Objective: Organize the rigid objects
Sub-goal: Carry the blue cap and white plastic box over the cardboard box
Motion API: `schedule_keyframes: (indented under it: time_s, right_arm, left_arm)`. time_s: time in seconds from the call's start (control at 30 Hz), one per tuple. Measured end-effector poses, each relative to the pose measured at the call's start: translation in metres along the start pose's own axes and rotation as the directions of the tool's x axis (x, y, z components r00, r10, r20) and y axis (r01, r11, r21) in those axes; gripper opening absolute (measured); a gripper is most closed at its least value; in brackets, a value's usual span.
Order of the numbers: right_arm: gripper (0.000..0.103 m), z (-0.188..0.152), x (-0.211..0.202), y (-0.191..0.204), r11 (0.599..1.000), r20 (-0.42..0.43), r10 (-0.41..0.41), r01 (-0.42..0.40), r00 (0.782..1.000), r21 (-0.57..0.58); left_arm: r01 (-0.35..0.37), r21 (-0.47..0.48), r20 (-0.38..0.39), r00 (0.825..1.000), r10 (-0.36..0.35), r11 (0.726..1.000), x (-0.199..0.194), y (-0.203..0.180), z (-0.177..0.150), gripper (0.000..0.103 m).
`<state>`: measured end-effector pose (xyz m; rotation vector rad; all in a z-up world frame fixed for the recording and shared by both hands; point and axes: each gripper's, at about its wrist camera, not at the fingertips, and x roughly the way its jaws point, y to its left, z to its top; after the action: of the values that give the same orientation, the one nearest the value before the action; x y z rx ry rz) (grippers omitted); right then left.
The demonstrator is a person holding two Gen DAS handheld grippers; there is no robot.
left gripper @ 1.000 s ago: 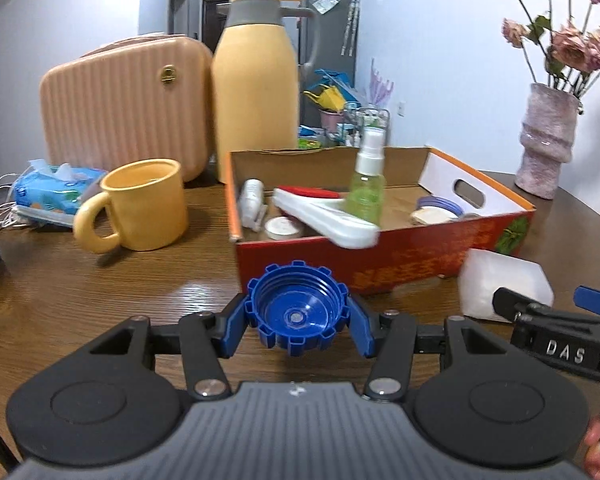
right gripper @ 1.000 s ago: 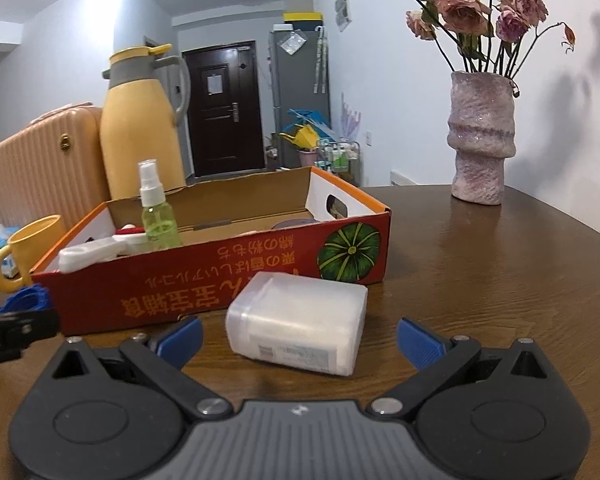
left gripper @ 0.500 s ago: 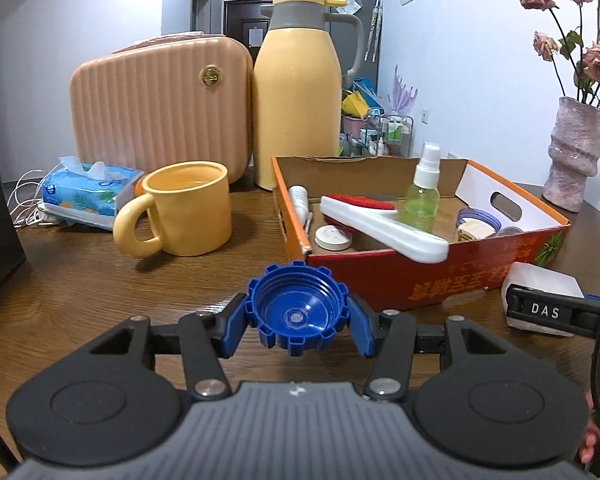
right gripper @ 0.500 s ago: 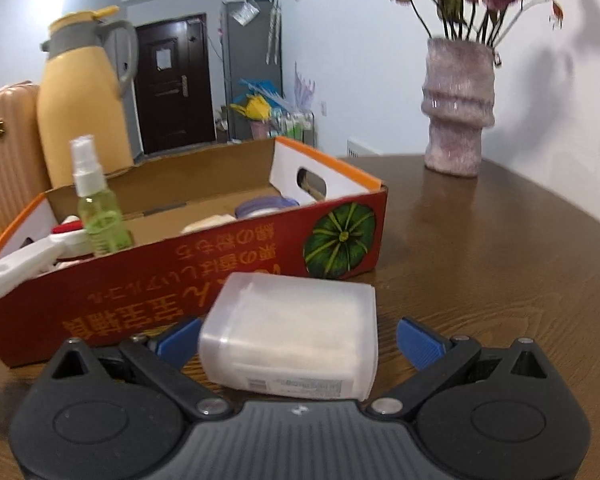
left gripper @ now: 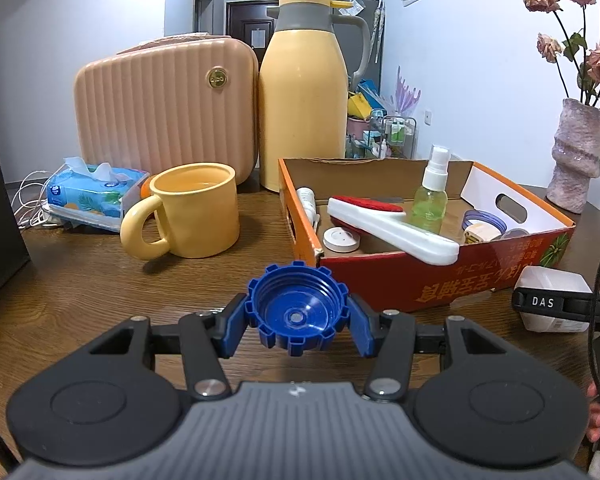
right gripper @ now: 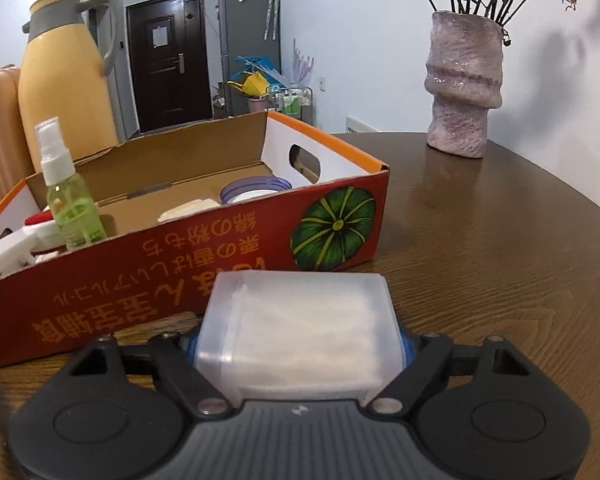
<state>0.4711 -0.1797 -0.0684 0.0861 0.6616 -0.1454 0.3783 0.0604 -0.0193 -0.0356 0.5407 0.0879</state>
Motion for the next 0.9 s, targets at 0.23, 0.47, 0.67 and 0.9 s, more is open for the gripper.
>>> schedule_keyframes:
  time_s: [0.23, 0.47, 0.67, 0.9]
  right_arm:
    - [0.082, 0.001, -0.004, -0.015, 0.998, 0.009, 0.059, -0.058, 0.998, -0.021]
    - [0.081, 0.001, -0.024, -0.033, 0.994, 0.085, 0.104, -0.101, 0.991, -0.043]
    - [0.082, 0.001, -0.048, -0.046, 0.989, 0.178, 0.143, -0.134, 0.974, -0.064]
    - [0.081, 0.005, -0.067, -0.058, 0.977, 0.306, 0.213, -0.204, 0.928, -0.063]
  left_arm:
    - [-0.005, 0.002, 0.003, 1.000, 0.005, 1.000, 0.000, 0.000, 0.000, 0.053]
    - [-0.014, -0.006, 0.016, 1.000, 0.014, 1.000, -0.002, 0.002, 0.000, 0.053]
    - [-0.034, -0.015, 0.037, 0.999, 0.035, 0.999, -0.007, 0.002, 0.001, 0.053]
    - [-0.058, -0.019, 0.076, 0.995, 0.059, 0.998, -0.016, -0.008, 0.002, 0.053]
